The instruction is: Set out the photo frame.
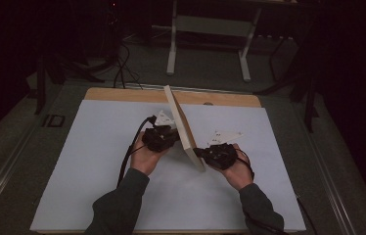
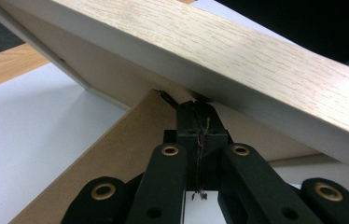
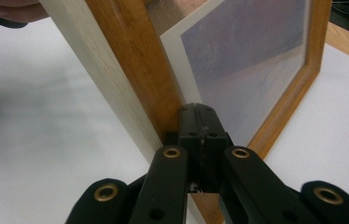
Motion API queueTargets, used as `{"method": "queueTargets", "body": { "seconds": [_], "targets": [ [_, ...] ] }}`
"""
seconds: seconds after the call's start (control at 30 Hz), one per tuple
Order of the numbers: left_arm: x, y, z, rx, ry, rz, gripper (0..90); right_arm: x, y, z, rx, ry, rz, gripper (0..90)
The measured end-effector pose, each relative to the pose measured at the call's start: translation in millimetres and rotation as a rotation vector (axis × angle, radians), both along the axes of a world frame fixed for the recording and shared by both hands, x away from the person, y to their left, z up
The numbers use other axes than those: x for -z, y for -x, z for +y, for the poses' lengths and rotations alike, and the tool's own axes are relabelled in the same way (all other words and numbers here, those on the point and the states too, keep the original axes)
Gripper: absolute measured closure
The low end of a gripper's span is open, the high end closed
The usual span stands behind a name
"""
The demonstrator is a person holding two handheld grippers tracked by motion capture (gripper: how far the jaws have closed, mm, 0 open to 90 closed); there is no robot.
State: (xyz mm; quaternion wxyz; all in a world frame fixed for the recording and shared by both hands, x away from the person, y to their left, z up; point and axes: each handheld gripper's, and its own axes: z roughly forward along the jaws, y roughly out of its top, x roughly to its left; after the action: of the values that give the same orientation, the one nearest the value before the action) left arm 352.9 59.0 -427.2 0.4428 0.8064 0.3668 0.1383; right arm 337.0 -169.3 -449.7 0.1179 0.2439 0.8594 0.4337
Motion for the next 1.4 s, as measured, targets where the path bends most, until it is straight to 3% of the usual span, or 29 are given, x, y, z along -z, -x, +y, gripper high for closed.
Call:
{"method": "queueTargets", "body": {
  "seconds": [0.47,0.6,0.83,1.3,1.4],
  "targets": [
    [2.4,-7.5,8.5,0.015,0.051,0.026,90.0,0.4,4.3,5.9,-0.034,0.005,0.005,90.0],
    [2.7,-10.2,14.4,0.012,0.094,0.035,90.0,1.0,4.8,9.1,-0.044,0.006,0.011,90.0],
    [3.9,-14.5,21.2,0.028,0.123,0.056,90.0,0.7,5.9,15.0,-0.056,0.012,0.006,90.0],
    [4.9,-17.6,26.7,0.018,0.132,0.061,90.0,-0.2,7.2,27.9,-0.079,0.002,0.008,90.0],
    [5.6,-19.8,31.0,0.022,0.158,0.07,90.0,-0.6,6.9,33.8,-0.088,0.003,0.006,90.0]
  ]
}}
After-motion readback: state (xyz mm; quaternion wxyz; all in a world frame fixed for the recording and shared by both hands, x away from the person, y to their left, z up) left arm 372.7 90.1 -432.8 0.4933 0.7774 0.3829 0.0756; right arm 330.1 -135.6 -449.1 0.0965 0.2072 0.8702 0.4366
